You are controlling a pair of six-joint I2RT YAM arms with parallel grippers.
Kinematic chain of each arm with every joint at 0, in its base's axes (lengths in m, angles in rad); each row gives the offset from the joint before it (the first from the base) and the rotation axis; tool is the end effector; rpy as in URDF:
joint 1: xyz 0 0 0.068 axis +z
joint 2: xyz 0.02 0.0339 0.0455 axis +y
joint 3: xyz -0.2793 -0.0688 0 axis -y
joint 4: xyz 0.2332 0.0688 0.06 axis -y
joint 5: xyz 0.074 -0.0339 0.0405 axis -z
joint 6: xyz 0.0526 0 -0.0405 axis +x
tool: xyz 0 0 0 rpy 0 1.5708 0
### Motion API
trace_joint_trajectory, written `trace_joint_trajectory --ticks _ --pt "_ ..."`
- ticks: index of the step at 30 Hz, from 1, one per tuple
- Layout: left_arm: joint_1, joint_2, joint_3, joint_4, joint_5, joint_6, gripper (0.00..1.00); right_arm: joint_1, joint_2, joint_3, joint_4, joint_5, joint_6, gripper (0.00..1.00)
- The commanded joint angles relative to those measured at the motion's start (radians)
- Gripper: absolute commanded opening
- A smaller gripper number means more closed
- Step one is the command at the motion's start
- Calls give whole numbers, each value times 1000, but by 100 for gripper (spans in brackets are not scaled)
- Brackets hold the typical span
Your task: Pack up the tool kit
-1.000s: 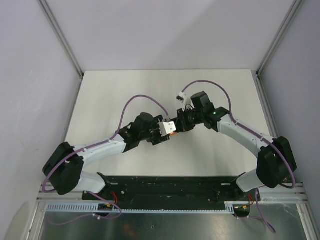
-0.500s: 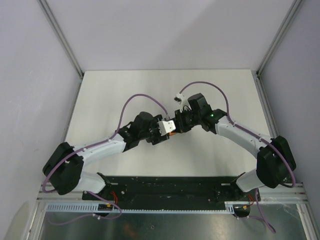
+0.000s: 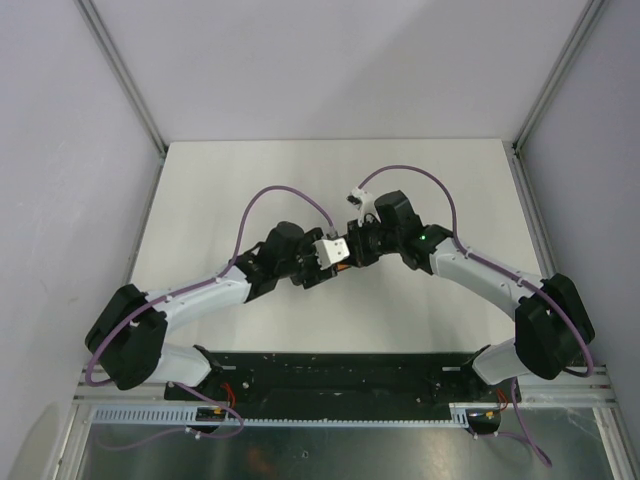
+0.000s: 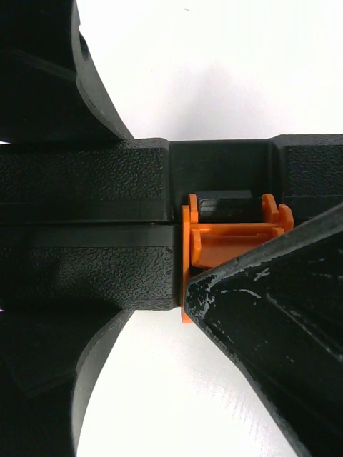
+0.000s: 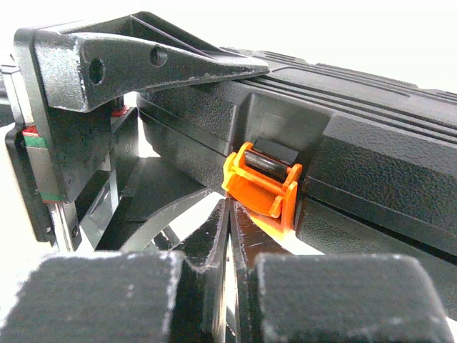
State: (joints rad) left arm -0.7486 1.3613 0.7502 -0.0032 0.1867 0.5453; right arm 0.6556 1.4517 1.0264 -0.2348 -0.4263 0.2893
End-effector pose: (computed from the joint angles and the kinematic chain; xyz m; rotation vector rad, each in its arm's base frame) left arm 0.2059 -0.2046 0.2296 1.4036 1.6819 -0.3189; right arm 0.2406 0.2125 0.2745 -0.6684 2.2503 0.9701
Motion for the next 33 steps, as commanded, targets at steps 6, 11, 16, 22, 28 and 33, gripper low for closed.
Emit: trace_joint_trajectory --ticks 6,11,16,22,28,33 --pt "-22 -5 0 -118 138 -10 0 -17 -4 -8 220 194 -5 5" --pt "-23 -2 1 -122 149 -8 0 -25 -23 -8 254 208 -14 5" --pt "-21 -4 3 -127 161 -5 0 -31 -42 -8 303 210 -32 5" --pt "-23 -7 2 -133 161 -2 0 -59 -43 -8 370 185 -42 6" --pt "-21 -2 5 -135 158 -5 0 -70 -15 -4 380 162 -45 6" --pt "-22 5 10 -137 164 -9 0 -84 -46 -1 354 136 -38 6"
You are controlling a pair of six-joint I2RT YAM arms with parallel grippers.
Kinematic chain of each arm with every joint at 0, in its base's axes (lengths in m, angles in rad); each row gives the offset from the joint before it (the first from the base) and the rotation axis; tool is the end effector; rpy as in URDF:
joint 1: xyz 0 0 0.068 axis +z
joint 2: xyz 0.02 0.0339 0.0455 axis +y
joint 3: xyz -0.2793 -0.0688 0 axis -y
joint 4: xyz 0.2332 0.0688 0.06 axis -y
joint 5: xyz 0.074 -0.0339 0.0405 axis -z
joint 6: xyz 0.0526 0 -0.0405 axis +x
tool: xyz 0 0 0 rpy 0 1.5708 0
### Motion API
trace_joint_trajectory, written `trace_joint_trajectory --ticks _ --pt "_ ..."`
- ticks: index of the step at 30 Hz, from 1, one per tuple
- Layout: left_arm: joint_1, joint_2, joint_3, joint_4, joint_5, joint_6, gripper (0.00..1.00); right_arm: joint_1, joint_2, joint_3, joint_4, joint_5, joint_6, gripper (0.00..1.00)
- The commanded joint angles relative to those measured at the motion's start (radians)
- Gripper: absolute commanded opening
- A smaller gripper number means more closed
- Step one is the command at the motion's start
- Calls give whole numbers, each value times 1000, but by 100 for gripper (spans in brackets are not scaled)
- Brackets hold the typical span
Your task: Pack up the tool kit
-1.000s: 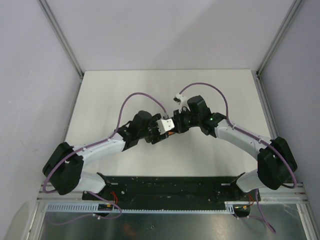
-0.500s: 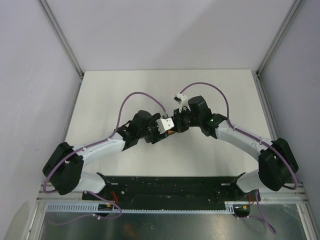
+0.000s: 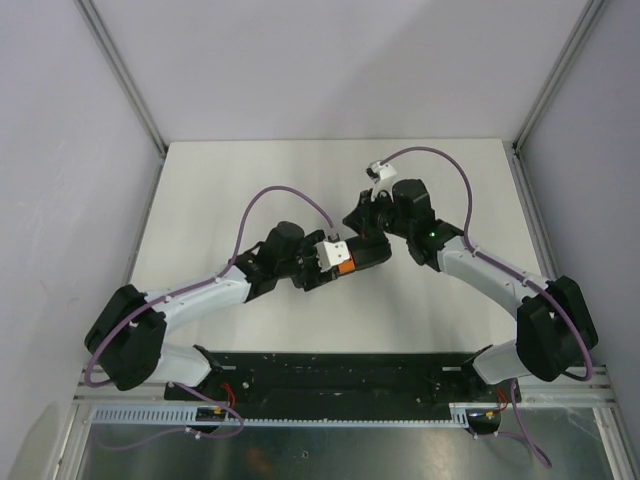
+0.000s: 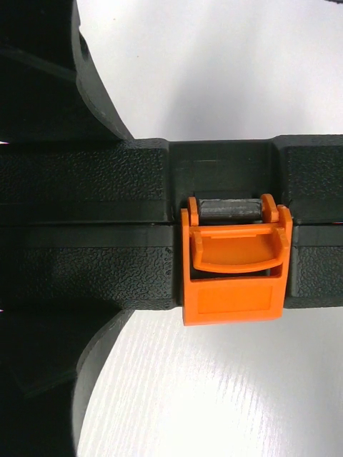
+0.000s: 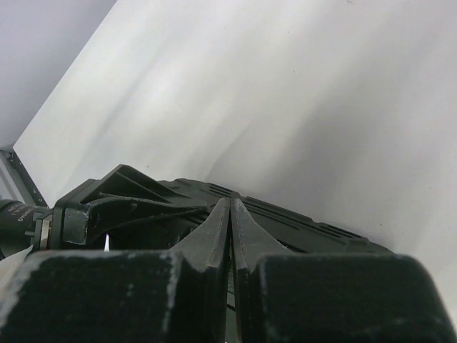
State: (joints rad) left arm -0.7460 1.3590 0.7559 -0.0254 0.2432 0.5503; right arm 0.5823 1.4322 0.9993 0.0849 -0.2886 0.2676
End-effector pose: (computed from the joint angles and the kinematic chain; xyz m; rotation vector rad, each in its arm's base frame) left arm 0.2033 -0.2051 0.2302 1.4367 1.6704 -0.3769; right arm 0.2718 0.1969 0.3043 -0.5112 1.9304 0.8372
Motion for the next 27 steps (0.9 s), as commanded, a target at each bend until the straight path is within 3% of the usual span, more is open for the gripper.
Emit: trace_joint_trajectory --ticks 1,10,27 --pt "-25 7 4 -116 110 -15 0 -16 -38 27 24 -8 -13 6" --pt "-18 21 21 -129 155 -33 0 -57 -131 -31 -217 -231 -84 8" --pt "-5 73 67 -182 240 -54 0 25 -164 -94 -262 -273 -103 9"
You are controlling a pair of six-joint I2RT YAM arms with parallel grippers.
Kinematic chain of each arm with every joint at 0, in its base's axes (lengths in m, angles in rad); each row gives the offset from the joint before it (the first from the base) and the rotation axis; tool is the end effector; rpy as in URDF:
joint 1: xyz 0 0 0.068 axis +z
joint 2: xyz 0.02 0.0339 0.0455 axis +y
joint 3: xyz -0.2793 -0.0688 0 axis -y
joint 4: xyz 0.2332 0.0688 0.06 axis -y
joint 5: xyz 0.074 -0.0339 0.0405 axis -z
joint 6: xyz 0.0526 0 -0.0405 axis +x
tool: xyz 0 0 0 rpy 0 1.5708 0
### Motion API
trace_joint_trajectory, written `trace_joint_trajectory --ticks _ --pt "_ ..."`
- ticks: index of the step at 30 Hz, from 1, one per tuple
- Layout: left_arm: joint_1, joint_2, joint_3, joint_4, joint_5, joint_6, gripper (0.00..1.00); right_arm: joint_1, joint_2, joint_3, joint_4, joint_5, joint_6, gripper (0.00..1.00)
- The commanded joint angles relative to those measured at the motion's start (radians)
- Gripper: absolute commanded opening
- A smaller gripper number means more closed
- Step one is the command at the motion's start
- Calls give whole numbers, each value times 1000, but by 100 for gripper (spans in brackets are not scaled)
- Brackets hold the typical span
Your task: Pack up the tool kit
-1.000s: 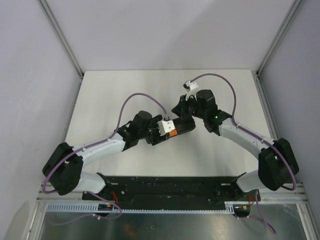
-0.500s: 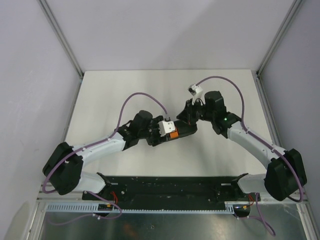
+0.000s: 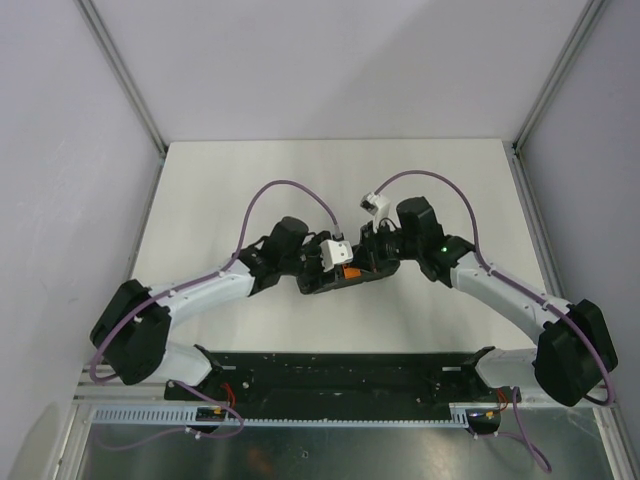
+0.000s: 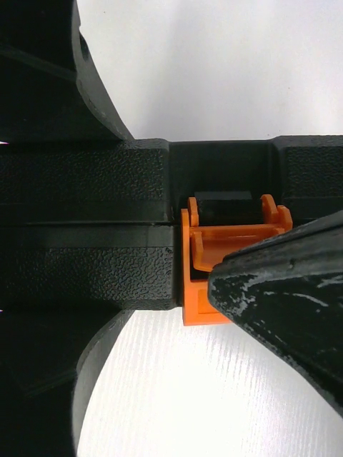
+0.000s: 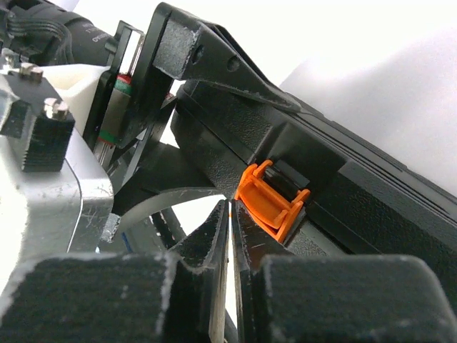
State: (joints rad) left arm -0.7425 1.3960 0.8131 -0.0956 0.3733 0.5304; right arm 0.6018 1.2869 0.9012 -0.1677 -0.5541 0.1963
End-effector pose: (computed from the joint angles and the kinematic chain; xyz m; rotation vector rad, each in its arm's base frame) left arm 0.2043 -0.2135 0.2331 1.4930 1.6800 -0.5337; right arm 0.2163 0.1821 0.2871 -0.7804 2.0731 1.0473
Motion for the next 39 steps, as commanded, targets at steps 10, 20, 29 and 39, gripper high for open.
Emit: trace_joint_trajectory --ticks 10,20,29,39 --pt "2 49 23 -124 132 -33 0 16 -10 -15 -62 17 -58 8" --pt "5 50 22 -127 131 -22 0 15 -8 -21 -21 85 -45 8" --pt "3 42 16 -127 119 -5 0 -6 -7 -19 73 142 -6 8" --pt "4 50 20 -127 118 -3 0 -20 -27 -20 116 143 7 7"
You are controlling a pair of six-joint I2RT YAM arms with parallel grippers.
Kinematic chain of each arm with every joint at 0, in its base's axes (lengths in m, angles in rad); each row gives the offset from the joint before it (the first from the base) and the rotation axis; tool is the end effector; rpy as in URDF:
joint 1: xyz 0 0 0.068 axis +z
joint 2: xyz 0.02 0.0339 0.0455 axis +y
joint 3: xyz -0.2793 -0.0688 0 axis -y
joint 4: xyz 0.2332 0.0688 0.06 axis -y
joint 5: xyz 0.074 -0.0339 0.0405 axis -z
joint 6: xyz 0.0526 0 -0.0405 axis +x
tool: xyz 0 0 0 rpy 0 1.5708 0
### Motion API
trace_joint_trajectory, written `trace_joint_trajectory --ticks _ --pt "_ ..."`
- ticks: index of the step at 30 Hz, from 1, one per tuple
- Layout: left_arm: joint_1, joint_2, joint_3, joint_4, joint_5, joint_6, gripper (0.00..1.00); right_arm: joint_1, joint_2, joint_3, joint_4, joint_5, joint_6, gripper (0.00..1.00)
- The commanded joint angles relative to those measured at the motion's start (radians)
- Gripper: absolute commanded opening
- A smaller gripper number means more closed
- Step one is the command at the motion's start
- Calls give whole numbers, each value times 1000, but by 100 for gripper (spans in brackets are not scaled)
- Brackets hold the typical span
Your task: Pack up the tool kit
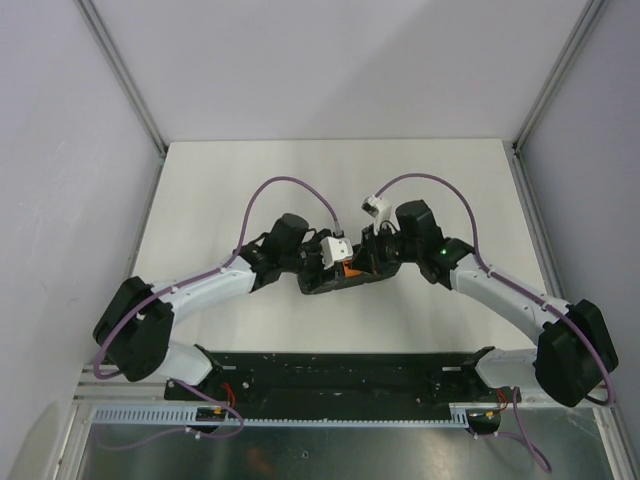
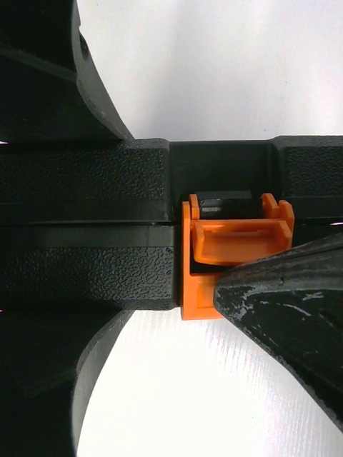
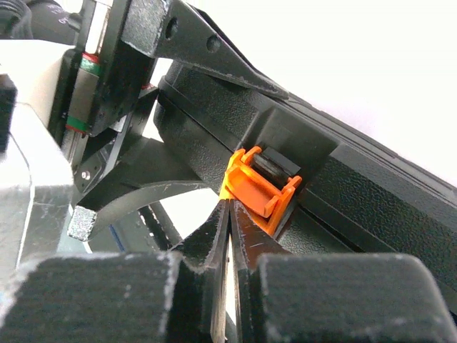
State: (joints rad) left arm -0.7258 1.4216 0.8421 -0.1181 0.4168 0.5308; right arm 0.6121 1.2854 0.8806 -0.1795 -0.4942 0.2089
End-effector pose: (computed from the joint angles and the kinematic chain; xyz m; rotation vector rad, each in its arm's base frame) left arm 0.2103 -0.2151 0.2338 1.5019 1.6896 -0.5757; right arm 0.2146 0.1811 0.2784 -0.7423 2.1227 0.9934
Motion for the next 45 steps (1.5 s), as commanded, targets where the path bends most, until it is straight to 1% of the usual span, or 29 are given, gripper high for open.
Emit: trace_joint_trajectory --ticks 1,14,20,27,30,35,39,40,42,45 --pt "-14 24 -9 -105 74 -4 0 -33 -28 1 132 79 -3 7" --pt "-14 24 -9 -104 69 -7 0 -29 7 1 117 67 0 7" --pt "-14 19 -14 -105 63 -8 0 -22 35 2 122 99 22 7" --pt "-25 16 -22 -104 37 1 0 -20 89 27 88 137 59 6" --pt "-29 16 -23 -104 35 4 0 -29 78 26 106 108 78 5" --pt "-31 19 -22 -105 35 3 0 -97 58 26 160 -4 142 5" --pt "-35 16 -24 -104 21 8 0 -154 110 30 211 -99 202 5" --pt "-36 15 -24 -103 13 8 0 -162 135 44 198 -117 210 5" --pt "-37 13 -24 -103 3 9 0 -157 185 81 118 -140 190 5" --pt "-38 17 -21 -104 -3 7 0 -118 198 101 60 -98 151 4"
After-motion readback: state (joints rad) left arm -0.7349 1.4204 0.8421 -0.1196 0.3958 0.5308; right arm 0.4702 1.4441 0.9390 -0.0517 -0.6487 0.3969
